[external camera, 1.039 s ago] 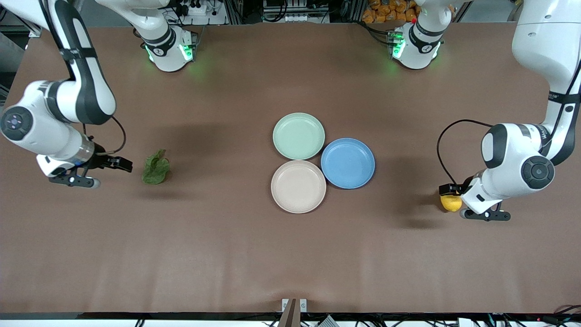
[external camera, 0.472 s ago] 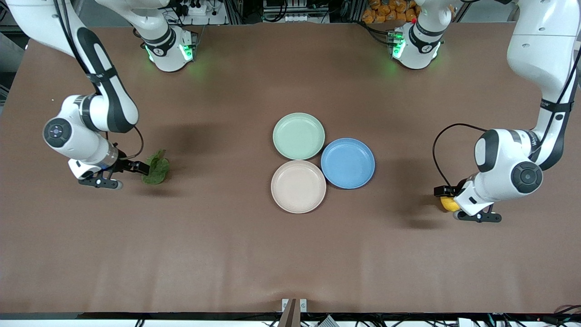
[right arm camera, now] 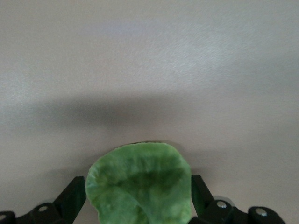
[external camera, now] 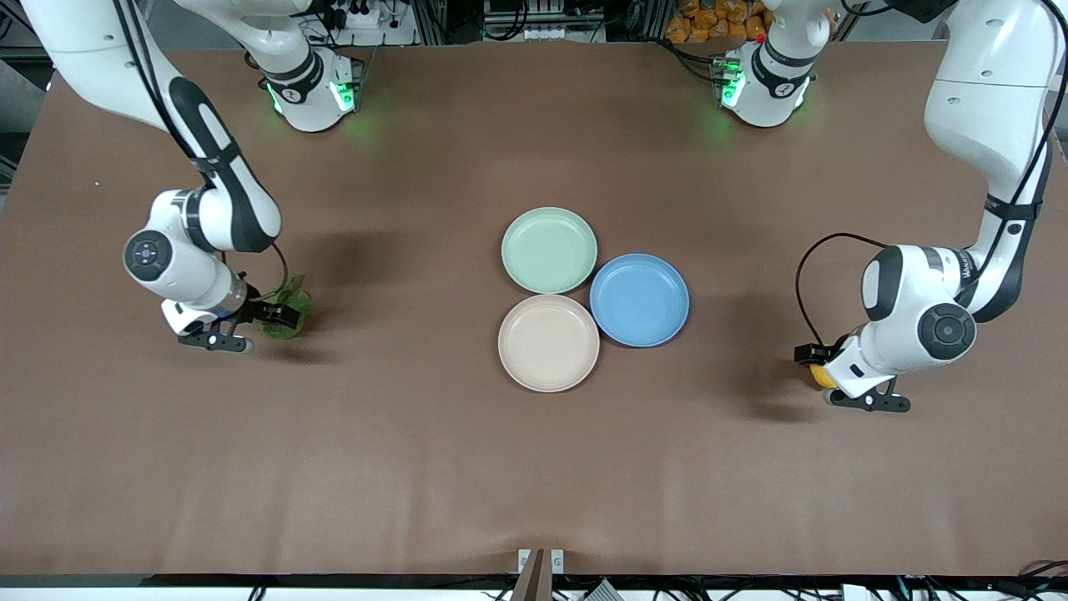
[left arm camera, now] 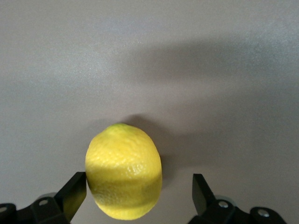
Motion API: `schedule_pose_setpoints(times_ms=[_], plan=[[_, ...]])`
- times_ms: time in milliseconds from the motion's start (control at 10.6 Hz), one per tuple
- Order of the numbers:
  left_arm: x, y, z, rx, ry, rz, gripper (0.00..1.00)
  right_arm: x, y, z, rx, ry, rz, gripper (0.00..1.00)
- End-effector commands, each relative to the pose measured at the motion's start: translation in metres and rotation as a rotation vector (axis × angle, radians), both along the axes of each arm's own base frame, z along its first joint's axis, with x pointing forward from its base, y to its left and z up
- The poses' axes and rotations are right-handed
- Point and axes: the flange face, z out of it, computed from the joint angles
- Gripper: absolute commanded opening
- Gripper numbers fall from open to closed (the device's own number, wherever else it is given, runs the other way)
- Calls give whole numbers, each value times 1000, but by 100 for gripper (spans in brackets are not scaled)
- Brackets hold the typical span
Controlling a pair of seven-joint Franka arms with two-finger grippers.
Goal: Place lemon and lettuce in plates
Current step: 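Close the left gripper on the lemon while the right gripper grasps the lettuce, then carry the lemon toward the cream plate while the right gripper lifts the lettuce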
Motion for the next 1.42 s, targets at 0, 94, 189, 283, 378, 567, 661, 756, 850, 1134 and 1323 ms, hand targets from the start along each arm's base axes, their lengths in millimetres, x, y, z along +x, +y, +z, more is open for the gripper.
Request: schedule_pose_setpoints(times_ms=[0, 94, 189, 283, 378, 567, 661, 756, 850, 1134, 1323], plan=[[5, 3, -9, 34, -18, -27, 100, -11, 4, -24, 11, -6, -27, 100], [4, 3, -10, 35, -16, -29, 100, -13, 5, -26, 11, 0, -25, 100], [4, 2, -14, 42, -11, -39, 100, -14, 4, -26, 11, 2, -28, 100], [3, 3, -16, 51, -9, -45, 100, -14, 4, -26, 11, 3, -33, 87], [3, 3, -16, 50, -9, -46, 95, -14, 4, -27, 11, 7, -34, 70], [3, 4, -17, 52, -6, -46, 60, -14, 4, -22, 10, 8, -68, 45], [3, 4, -17, 53, -7, -47, 34, -14, 3, -20, 9, 15, -77, 40], [4, 3, -15, 53, -12, -49, 12, -14, 3, -20, 9, 19, -77, 33], [7, 1, -10, 52, -21, -49, 0, -14, 3, -19, 9, 18, -80, 23], [20, -14, 31, 43, -91, -65, 0, -13, 3, -8, 7, 38, -84, 0], [28, -44, 66, 6, -145, -104, 0, -11, 2, 14, 5, 50, -85, 0]])
